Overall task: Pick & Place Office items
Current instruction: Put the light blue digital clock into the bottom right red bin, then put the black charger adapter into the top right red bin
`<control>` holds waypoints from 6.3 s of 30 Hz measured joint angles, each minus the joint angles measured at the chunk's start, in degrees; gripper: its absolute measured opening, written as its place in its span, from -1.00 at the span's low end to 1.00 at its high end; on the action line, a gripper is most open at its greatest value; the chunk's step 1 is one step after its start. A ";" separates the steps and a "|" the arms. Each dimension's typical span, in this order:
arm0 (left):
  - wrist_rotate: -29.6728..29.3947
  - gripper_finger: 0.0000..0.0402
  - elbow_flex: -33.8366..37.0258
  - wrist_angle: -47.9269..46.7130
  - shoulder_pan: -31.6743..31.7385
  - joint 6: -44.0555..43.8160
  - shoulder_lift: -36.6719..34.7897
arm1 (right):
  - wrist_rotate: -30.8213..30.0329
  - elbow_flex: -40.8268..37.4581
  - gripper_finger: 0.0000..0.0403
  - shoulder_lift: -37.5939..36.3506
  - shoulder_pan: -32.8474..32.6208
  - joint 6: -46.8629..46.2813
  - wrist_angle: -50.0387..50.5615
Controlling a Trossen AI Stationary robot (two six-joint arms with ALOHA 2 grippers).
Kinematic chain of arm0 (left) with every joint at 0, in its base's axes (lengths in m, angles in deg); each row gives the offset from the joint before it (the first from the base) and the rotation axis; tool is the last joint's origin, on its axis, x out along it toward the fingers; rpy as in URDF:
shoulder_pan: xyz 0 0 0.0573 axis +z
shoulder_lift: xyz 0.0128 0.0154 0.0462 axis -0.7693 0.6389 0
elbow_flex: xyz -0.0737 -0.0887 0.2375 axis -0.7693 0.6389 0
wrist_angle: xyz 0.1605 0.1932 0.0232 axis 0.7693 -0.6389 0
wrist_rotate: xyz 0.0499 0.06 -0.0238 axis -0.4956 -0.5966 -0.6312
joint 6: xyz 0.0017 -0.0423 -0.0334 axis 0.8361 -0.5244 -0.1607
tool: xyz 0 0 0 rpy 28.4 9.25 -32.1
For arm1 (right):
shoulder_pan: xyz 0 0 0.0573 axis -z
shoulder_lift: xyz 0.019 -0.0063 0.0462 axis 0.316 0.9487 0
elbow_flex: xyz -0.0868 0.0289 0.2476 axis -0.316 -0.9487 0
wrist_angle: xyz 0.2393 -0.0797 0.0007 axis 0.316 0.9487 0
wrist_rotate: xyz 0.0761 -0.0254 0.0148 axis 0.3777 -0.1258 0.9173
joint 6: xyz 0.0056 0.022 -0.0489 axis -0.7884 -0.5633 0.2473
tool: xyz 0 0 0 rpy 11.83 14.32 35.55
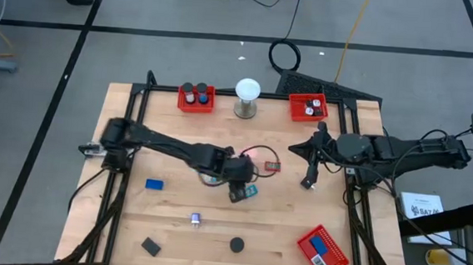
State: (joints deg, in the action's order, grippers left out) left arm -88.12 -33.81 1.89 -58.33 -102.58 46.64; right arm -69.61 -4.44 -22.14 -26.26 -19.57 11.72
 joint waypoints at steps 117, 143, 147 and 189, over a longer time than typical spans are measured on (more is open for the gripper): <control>-13.42 -0.87 84.49 86.10 -1.36 1.18 -51.50 | 15.38 17.20 -0.30 36.99 -35.83 -75.34 30.21; -15.19 -0.87 84.50 86.09 -1.36 0.97 -51.49 | 34.92 4.38 -0.26 37.52 -51.11 -109.71 15.57; -15.50 -0.87 84.52 86.08 -1.36 0.98 -51.51 | 36.28 2.61 -0.27 37.50 -49.92 -109.44 13.14; -15.57 -0.87 84.52 85.56 -1.41 1.00 -51.50 | 39.04 -0.88 0.10 37.19 -47.18 -104.64 6.97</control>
State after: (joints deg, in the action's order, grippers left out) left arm -103.69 50.70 87.45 -59.74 -101.59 -4.86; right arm -30.57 -5.32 15.05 -73.44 -124.22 18.68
